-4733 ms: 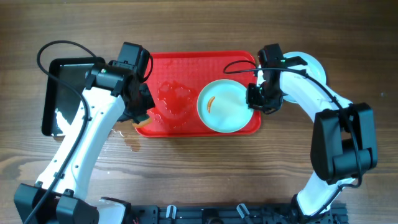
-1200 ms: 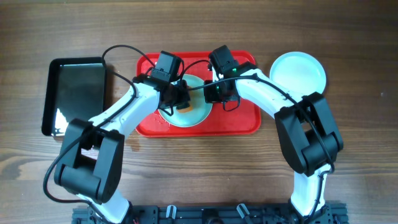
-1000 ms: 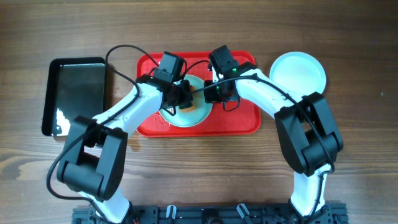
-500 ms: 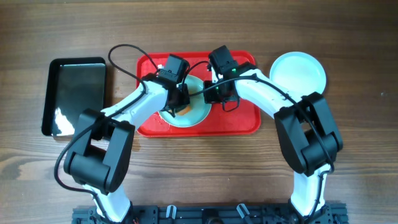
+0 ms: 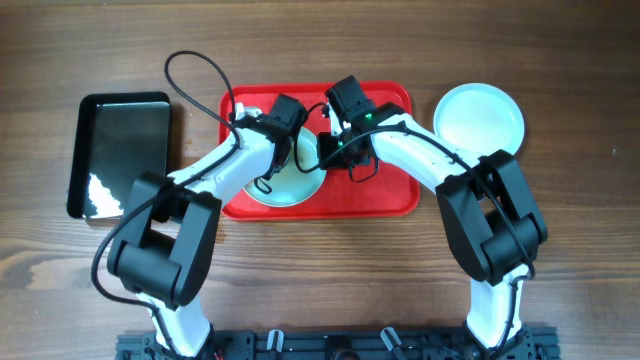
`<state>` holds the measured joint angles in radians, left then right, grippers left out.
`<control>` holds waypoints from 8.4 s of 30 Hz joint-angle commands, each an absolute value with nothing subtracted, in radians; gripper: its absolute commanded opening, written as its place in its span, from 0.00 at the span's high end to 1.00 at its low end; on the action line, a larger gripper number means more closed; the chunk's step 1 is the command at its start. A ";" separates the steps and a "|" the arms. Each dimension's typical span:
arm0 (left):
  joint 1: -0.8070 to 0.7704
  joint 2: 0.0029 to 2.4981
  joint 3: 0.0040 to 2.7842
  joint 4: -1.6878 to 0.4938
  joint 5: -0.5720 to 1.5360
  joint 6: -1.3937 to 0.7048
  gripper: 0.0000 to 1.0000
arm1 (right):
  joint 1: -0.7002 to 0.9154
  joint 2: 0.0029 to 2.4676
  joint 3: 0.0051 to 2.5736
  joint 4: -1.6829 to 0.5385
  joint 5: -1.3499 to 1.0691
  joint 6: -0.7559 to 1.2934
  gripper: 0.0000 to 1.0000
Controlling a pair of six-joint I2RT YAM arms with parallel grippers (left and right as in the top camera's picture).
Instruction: Clean dirty plates on tray and stack at the side
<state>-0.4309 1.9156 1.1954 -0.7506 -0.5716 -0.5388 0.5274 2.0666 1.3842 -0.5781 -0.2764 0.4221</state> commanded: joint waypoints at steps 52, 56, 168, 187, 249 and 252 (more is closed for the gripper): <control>-0.335 1.603 1.256 -0.822 -0.581 -0.540 0.96 | 0.492 2.078 1.423 -0.640 -0.179 0.419 0.96; -0.333 1.529 1.256 -0.915 -0.436 -0.540 0.96 | 0.484 2.036 1.541 -0.785 -0.155 0.409 0.96; -0.142 1.408 1.156 -0.918 -0.283 -0.503 0.96 | 0.112 1.880 1.499 -1.129 -0.542 0.159 0.16; 0.237 1.702 1.109 -0.527 -0.179 -0.363 0.96 | 0.549 1.880 1.497 -0.969 -0.443 0.396 0.00; 0.342 1.887 1.065 -0.546 0.009 -0.347 0.41 | 0.592 1.881 1.497 -0.930 -0.437 0.404 0.00; 0.342 1.898 1.065 -0.541 0.008 -0.347 0.67 | 0.592 1.881 1.497 -0.928 -0.437 0.417 0.00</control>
